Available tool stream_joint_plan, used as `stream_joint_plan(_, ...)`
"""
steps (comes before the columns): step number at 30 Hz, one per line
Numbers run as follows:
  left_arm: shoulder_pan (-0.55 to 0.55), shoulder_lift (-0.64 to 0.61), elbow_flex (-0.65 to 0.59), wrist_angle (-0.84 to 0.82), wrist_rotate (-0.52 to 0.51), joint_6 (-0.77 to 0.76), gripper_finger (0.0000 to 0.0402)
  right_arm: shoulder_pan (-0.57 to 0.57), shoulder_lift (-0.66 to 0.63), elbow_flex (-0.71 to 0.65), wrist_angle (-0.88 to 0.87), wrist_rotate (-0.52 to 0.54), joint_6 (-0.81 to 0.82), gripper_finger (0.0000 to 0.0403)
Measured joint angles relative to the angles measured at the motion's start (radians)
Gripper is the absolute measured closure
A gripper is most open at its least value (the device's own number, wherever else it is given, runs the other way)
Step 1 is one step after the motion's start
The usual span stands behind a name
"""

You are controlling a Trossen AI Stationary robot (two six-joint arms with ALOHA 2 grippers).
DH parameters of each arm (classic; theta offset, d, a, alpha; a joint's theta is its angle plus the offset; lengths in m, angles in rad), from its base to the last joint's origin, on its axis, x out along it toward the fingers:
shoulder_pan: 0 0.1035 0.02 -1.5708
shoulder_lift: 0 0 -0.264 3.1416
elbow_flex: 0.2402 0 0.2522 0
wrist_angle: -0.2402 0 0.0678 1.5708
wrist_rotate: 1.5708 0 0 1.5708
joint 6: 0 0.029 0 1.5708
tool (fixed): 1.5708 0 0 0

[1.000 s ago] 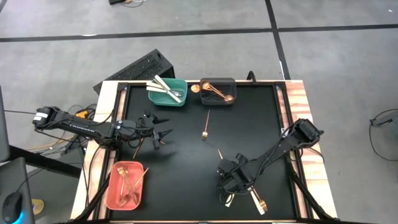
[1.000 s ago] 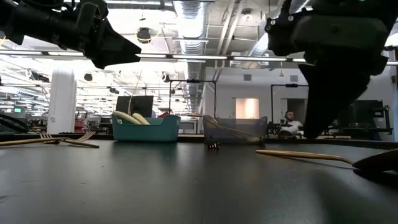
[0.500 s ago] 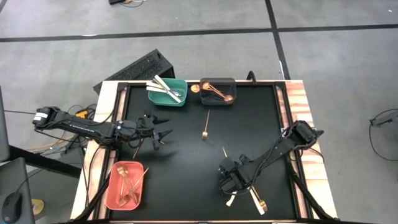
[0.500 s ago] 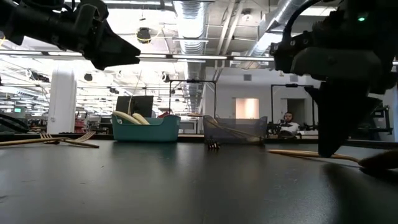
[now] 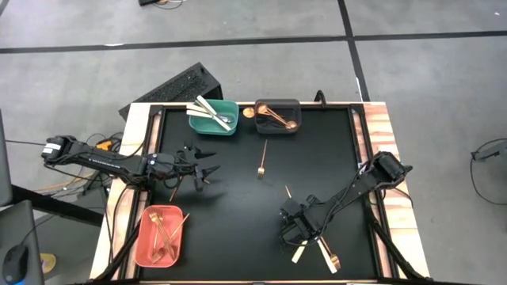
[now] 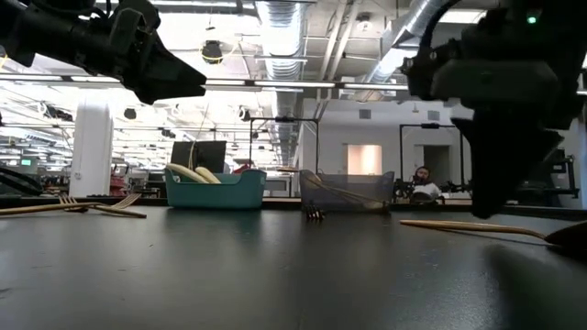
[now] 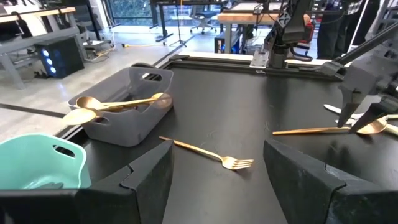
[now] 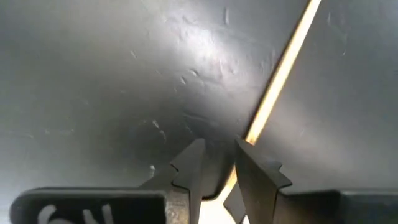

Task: Sort silverware by color (type)
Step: Put the gold spoon into the black bin

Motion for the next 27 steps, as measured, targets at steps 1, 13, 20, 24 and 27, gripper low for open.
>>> stream_joint_plan(1,0.000,0.000,0.000,0.000,0.000,0.000,0.0166,0.003,-0.004,0.000,-0.007,0.005,0.000,0.0281)
stream_joint_plan(13,0.000,0.000,0.000,-0.013,-0.001,-0.005,0.0166,0.013,-0.003,0.000,-0.098,-0.018,0.093,0.0202)
stream_joint_plan(20,0.000,0.000,0.000,-0.014,-0.001,-0.006,0.0166,0.013,-0.003,0.000,-0.061,-0.048,0.098,0.0242)
stream_joint_plan(24,0.000,0.000,0.000,-0.015,-0.001,-0.004,0.0166,0.011,0.011,0.002,-0.058,-0.055,0.097,0.0271)
stream_joint_plan(27,0.000,0.000,0.000,-0.019,-0.001,-0.005,0.0166,0.010,0.017,0.000,-0.070,-0.072,0.097,0.0283)
